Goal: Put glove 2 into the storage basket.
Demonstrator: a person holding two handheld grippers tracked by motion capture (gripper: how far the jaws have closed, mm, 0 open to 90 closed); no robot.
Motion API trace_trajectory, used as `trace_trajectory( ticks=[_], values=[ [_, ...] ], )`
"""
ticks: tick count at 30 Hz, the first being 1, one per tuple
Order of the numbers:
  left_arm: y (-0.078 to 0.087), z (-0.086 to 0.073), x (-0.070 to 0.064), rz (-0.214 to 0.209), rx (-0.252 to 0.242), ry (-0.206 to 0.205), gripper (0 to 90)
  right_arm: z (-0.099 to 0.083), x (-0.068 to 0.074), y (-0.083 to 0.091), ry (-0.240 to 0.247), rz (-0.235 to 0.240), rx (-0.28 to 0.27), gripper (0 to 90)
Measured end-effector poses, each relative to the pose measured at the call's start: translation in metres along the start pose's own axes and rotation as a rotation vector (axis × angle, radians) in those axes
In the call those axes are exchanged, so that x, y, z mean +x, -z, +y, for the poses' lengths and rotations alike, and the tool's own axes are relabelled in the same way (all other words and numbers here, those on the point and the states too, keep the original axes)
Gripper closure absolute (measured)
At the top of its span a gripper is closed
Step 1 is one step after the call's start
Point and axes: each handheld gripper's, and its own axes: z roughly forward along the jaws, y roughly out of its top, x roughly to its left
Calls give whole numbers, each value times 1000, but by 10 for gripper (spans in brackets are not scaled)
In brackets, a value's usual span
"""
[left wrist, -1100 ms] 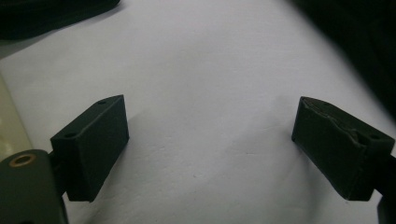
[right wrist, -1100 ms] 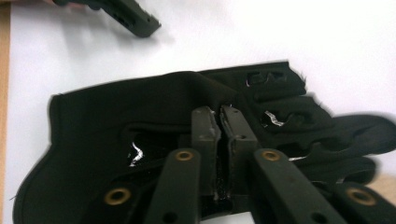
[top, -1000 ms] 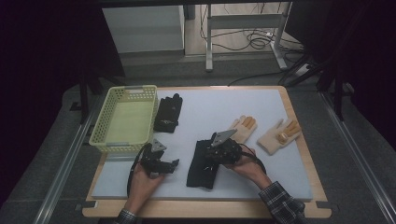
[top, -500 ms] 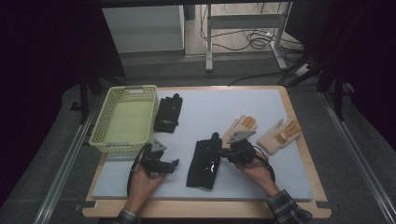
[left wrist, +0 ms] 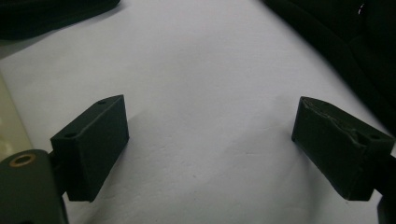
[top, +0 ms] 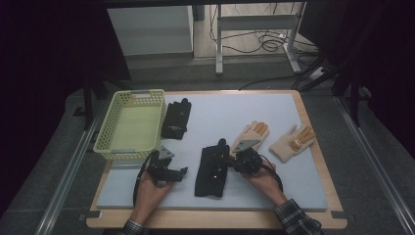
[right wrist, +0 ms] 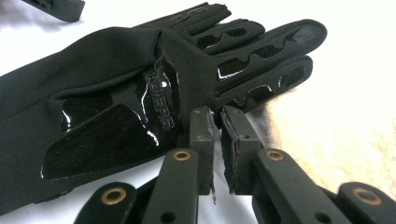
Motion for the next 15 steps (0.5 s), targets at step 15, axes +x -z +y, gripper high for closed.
trace_trajectory(
  ticks=[15],
  values=[
    [7,-7,0,-11,10,2,84,48,-12,-8,-36,8,-69,686]
  ],
)
